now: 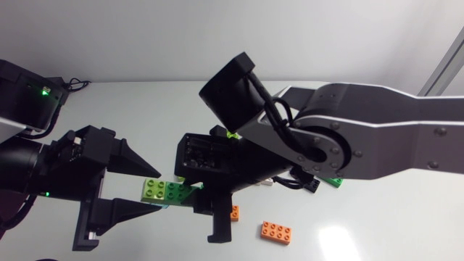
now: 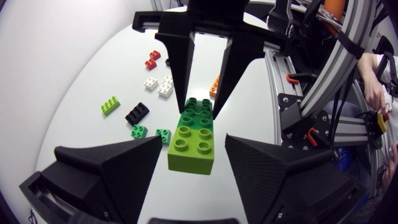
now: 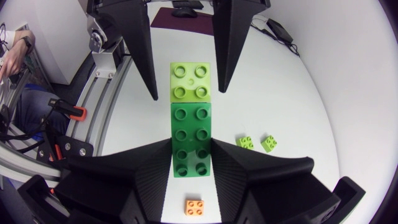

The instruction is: Separate the duplo bricks

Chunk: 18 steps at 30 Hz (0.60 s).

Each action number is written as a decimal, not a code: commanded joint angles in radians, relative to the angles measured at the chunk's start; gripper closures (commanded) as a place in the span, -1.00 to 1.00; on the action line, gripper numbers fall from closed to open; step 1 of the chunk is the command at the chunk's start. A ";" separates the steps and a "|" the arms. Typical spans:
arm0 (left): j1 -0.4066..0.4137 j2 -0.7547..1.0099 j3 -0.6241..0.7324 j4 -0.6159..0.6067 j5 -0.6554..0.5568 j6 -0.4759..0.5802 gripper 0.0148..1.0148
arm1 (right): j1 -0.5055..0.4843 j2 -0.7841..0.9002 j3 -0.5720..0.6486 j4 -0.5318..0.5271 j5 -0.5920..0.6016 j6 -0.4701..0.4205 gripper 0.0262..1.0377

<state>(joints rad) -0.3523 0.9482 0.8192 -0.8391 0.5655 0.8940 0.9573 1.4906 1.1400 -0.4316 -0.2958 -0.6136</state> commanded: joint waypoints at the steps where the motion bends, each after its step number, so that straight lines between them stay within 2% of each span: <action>1: 0.009 -0.012 0.018 -0.011 0.008 0.014 -0.42 | 0.000 0.010 -0.033 -0.001 0.004 0.015 0.50; 3: 0.009 -0.012 0.015 -0.011 0.008 0.016 -0.41 | 0.000 0.005 -0.036 -0.001 0.006 0.015 0.50; 8: 0.009 -0.011 0.014 -0.009 0.008 0.016 -0.17 | -0.005 -0.004 -0.039 -0.001 0.011 0.015 0.49; 18: 0.009 -0.011 -0.017 0.011 0.008 0.017 -0.15 | -0.020 -0.035 -0.033 -0.010 0.011 0.017 0.49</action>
<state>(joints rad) -0.3527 0.9463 0.8188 -0.8337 0.5655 0.8974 0.9463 1.4826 1.1206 -0.4355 -0.2878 -0.6136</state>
